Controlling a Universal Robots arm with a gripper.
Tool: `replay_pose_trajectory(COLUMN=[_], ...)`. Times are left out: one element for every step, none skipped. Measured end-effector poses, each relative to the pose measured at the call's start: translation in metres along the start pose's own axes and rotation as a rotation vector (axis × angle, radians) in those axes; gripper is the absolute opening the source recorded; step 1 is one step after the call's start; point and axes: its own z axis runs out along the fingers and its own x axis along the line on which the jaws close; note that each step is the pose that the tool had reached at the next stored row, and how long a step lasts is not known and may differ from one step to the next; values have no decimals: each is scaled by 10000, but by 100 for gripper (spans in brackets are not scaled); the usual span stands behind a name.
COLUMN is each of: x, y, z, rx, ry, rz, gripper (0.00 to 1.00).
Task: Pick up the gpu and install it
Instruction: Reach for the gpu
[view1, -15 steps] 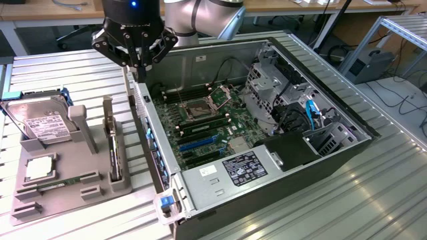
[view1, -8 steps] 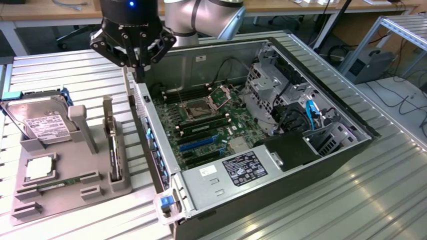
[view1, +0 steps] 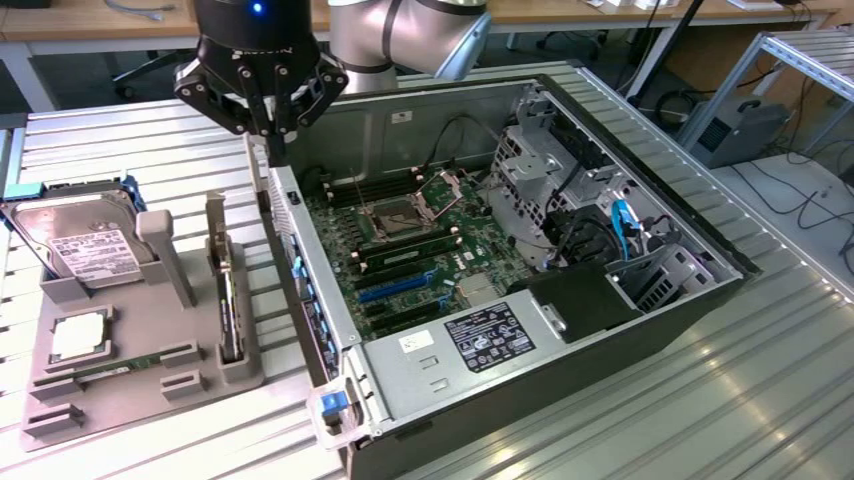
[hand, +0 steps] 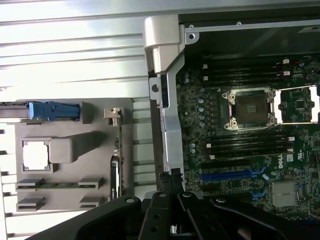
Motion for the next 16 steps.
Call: replay_pose_trajectory(x=[5, 10, 14, 19, 23, 27, 31, 34, 39, 44, 50, 53, 57, 60, 64, 68], y=[0, -1, -1, -1, -2, -2, -2, -2, -3, -3, -4, -4, -4, -4, -5, -5], z=[0, 0, 0, 0, -1, -1, -1, -1, -1, -1, -1, -1, -2, -2, -2, -2], rx=[0, 0, 0, 0, 0, 0, 0, -1, 0, 0, -1, 0, 0, 0, -1, -1], ry=[0, 0, 0, 0, 0, 1, 0, 0, 0, 0, -1, 0, 0, 0, 0, 0], rz=[0, 0, 0, 0, 0, 0, 0, 0, 0, 0, 0, 0, 0, 0, 0, 0], gripper=[11, 11, 11, 11, 11, 11, 11, 11, 11, 11, 11, 11, 11, 11, 11, 11])
